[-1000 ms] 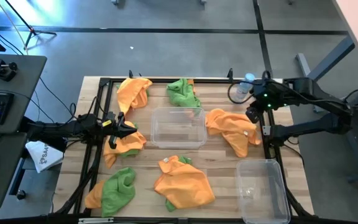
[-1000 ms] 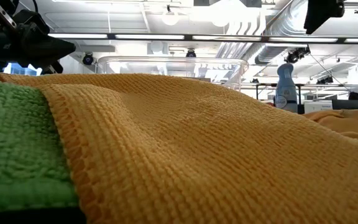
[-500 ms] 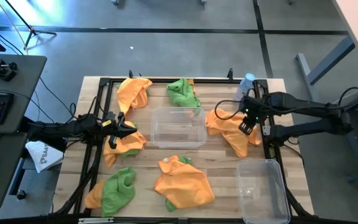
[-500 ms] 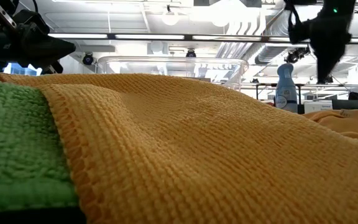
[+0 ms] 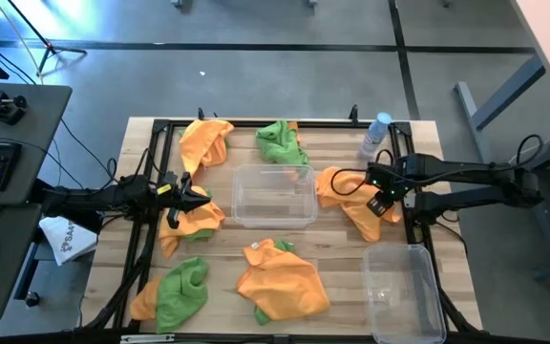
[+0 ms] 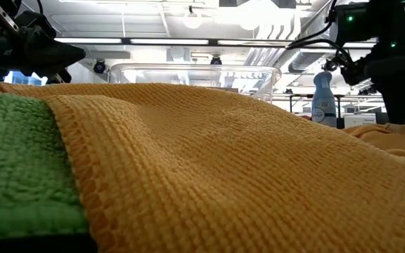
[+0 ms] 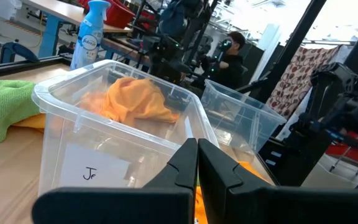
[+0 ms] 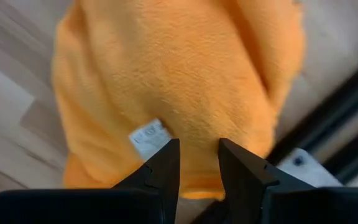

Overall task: Sort microfiber towel by color & place in baskets
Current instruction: Put the yellow microfiber cloth into the top transparent bin

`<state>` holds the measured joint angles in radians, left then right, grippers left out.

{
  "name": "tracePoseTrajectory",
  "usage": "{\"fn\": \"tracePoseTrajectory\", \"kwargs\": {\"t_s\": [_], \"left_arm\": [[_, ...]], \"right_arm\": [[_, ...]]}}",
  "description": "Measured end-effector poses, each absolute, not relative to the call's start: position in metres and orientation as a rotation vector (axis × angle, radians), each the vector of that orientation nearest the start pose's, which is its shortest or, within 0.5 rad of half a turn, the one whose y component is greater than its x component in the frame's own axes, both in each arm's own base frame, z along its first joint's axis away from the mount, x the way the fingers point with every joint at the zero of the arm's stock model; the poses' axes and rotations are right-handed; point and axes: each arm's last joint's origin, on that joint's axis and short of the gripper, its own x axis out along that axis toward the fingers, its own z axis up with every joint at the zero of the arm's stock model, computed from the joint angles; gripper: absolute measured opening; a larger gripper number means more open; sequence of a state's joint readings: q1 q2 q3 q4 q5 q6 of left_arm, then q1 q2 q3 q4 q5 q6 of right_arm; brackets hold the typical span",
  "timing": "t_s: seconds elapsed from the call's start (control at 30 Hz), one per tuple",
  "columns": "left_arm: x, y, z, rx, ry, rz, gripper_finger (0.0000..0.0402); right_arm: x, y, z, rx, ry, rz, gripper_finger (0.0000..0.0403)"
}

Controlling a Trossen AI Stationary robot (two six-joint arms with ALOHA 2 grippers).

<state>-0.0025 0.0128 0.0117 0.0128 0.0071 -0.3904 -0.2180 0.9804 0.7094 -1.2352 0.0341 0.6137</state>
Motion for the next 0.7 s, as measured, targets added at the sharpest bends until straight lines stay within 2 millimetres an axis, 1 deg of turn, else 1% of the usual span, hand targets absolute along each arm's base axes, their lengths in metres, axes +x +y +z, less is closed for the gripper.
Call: {"fn": "tracePoseTrajectory", "kwargs": {"t_s": [0.17, 0.33, 0.4, 0.53, 0.7], "left_arm": [[0.0978, -0.0005, 0.1678, -0.390, -0.010, -0.012, 0.0000], [0.0978, -0.0004, 0.1678, -0.390, -0.010, -0.012, 0.0000], [0.0978, -0.0004, 0.1677, -0.390, -0.010, -0.012, 0.0000], [0.0978, -0.0005, 0.1678, -0.391, -0.010, -0.012, 0.0000], [0.0978, -0.0004, 0.1677, -0.391, -0.010, -0.012, 0.0000]], "right_arm": [[0.1326, -0.0286, 0.2176, 0.674, 1.368, -0.602, 0.0106], [0.1330, -0.0276, 0.2176, 0.688, 1.377, -0.560, 0.0106], [0.1330, -0.0276, 0.2176, 0.664, 1.382, -0.544, 0.0104], [0.1329, -0.0293, 0.2174, 0.598, 1.380, -0.567, 0.0097], [0.1348, -0.0299, 0.2177, 0.588, 1.360, -0.564, 0.0088]]}}
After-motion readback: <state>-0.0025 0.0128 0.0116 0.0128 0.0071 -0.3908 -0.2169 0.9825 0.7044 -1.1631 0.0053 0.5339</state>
